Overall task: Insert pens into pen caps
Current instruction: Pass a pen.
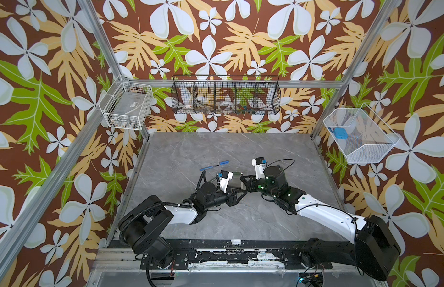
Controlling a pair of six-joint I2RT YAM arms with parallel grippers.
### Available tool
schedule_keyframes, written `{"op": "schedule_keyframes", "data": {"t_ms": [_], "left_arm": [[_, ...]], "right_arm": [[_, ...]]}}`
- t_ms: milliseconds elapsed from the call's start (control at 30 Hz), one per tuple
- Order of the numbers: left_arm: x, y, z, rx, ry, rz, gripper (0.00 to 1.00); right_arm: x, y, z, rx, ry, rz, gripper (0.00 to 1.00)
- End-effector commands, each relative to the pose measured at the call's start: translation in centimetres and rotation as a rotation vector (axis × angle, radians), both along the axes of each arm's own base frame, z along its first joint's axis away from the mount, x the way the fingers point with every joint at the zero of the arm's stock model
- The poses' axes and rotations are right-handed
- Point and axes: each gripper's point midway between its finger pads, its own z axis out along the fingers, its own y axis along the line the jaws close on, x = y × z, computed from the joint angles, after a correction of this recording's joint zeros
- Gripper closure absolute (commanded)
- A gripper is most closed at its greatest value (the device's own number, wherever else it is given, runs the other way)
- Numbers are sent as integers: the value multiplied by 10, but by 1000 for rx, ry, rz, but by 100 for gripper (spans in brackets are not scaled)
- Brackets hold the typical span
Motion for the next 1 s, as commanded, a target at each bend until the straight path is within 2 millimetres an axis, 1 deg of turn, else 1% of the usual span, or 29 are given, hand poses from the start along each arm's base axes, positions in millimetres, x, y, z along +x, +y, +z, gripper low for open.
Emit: {"op": "schedule_keyframes", "data": {"t_ms": [0,233,500,600,700,767,833,900,967], "left_arm": [[-2,-4,-2,22,-4,-27,47],[-2,-4,-2,32,-9,-32,50],[-3,-12,4,-6,-1,-67,66],[-4,-13,4,-10,2,-77,67],[-6,-13,4,-8,0,-84,73],[-6,-14,4,-4,-2,-87,79],[-5,-13,4,1,-1,-83,82],[-4,-13,5,3,-6,-77,84],[-1,-11,6,18,-10,-53,88]], "right_arm": [[2,0,9,14,-39,-5,93],[0,-3,11,14,-55,-8,93],[-1,-5,13,25,-69,-13,93],[-2,-7,16,33,-84,-23,93],[-2,-8,17,34,-94,-24,93],[-2,-8,17,35,-99,-22,93],[-3,-8,18,40,-106,-18,93],[-3,-8,20,35,-116,-16,88],[-3,-9,23,26,-132,-13,77]]}}
